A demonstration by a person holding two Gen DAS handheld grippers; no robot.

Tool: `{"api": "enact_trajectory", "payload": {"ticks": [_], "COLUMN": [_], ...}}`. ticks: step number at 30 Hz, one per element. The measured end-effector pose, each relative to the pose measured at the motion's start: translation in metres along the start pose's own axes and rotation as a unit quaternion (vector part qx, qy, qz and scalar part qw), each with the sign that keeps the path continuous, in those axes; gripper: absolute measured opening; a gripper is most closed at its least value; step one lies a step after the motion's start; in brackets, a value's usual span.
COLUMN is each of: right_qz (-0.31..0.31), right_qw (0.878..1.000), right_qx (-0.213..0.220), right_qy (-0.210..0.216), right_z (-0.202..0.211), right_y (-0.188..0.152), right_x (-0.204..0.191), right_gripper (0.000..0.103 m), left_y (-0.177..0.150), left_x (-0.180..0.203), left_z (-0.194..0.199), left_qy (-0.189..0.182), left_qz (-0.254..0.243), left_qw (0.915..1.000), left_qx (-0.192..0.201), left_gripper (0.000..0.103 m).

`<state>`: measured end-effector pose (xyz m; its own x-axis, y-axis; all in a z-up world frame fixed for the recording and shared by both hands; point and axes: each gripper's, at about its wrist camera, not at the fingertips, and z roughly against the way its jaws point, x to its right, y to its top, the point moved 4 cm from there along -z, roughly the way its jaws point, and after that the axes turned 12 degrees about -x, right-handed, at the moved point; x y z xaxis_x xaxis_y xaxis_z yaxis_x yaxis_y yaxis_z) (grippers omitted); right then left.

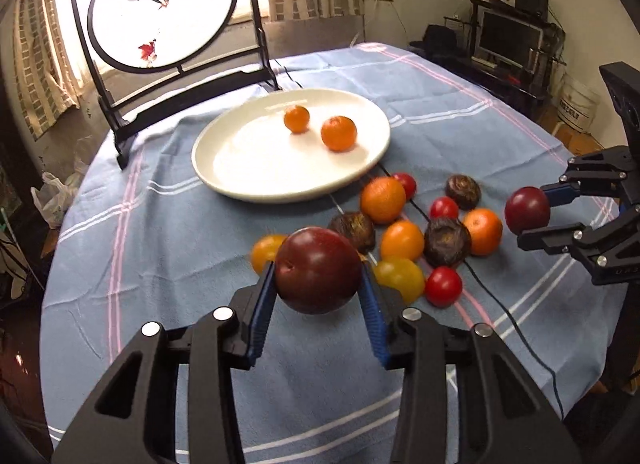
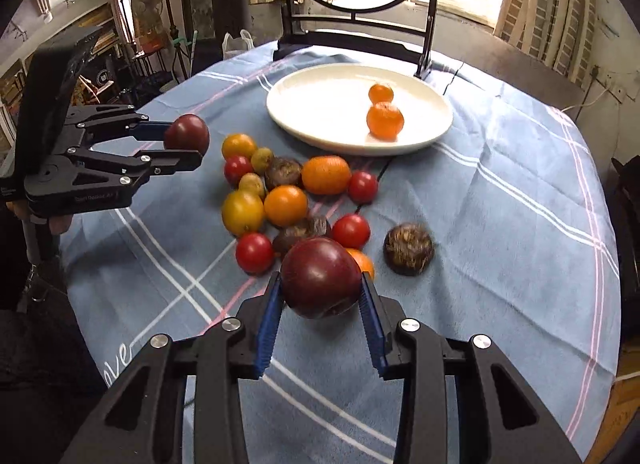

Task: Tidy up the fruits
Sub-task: 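Grasp a dark red plum with the right tool while the left tool grasps another plum, then lower both plums onto the white plate and open both tools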

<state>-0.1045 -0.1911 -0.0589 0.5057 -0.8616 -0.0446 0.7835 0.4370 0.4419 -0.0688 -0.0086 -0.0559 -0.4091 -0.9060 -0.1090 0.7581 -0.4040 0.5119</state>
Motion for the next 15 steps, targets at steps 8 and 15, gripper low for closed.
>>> {"api": "enact_trajectory", "payload": {"ticks": [8,15], "right_qz": [-0.01,-0.06], "right_qw": [0.998,0.997], "right_qx": [0.058,0.04], "right_qy": [-0.001,-0.014], "right_z": [0.005,-0.044], "right_y": [0.084,0.153], "right_x": [0.003,0.025], "right_gripper": [0.038,0.038], "left_y": [0.066,0.097], "left_x": [-0.023,-0.049], "left_z": [-0.004,-0.051], "left_qy": [0.057,0.08], "left_qz": [0.067,0.108], "left_qw": [0.9958,0.9909], "left_qx": [0.026,-0.012], "left_gripper": [0.04,0.04]}}
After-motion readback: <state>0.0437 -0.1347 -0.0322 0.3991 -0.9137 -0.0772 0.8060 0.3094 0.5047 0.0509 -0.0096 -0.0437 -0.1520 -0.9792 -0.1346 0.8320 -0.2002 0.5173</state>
